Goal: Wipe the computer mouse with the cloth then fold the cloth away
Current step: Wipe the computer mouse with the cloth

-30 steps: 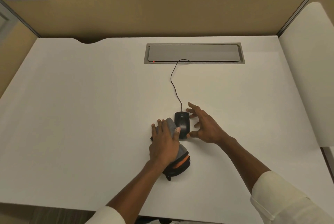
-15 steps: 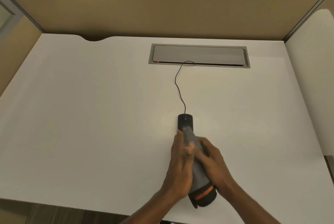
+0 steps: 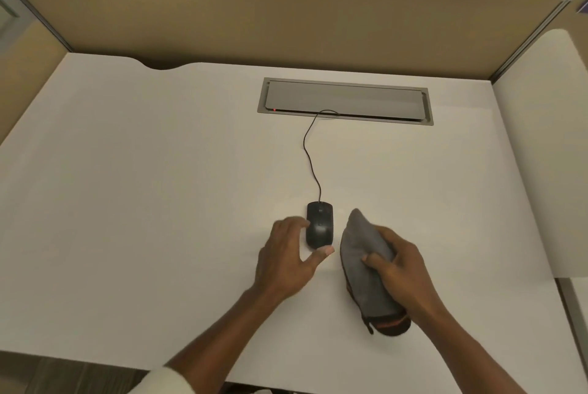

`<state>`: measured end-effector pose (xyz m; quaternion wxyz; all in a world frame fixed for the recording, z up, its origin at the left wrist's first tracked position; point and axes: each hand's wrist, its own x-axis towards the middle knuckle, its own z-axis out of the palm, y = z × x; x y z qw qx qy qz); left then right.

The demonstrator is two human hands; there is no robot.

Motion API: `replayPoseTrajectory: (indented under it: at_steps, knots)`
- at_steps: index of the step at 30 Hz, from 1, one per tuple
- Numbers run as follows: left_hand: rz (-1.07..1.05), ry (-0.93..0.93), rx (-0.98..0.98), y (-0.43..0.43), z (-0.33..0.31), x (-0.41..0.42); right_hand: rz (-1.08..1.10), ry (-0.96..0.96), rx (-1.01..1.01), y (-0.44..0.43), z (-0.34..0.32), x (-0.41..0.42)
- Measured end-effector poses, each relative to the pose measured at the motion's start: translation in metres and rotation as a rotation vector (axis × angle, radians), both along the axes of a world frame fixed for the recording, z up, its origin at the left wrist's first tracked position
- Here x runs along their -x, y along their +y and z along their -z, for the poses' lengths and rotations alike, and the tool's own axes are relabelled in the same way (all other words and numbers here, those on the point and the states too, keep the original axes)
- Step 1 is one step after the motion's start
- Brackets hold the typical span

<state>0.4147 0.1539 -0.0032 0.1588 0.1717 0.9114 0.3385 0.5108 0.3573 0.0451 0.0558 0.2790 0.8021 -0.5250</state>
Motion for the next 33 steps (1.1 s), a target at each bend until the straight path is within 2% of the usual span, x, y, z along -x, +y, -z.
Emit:
replayPoseTrajectory:
  at_steps: [4, 7, 11, 17, 26, 33]
  knots:
    - [0.159, 0.079, 0.032, -0.003, 0.018, 0.035, -0.138, 0.129, -0.296, 0.005, 0.008, 0.032]
    - [0.266, -0.018, 0.040, 0.002, 0.026, 0.050, -0.250, 0.089, -0.502, 0.003, 0.021, 0.054]
    - [0.329, -0.125, 0.034, 0.011, 0.036, 0.057, -0.380, 0.030, -0.667, -0.006, 0.038, 0.074]
    - [0.308, -0.147, -0.047, 0.013, 0.039, 0.057, -0.504, 0.021, -0.661, -0.017, 0.063, 0.069]
    - [0.284, -0.150, -0.151, 0.013, 0.041, 0.057, -0.502, 0.006, -0.734, -0.052, 0.070, -0.004]
    - [0.302, -0.135, -0.134, 0.013, 0.041, 0.061, -0.440, -0.033, -0.743, -0.033, 0.072, 0.050]
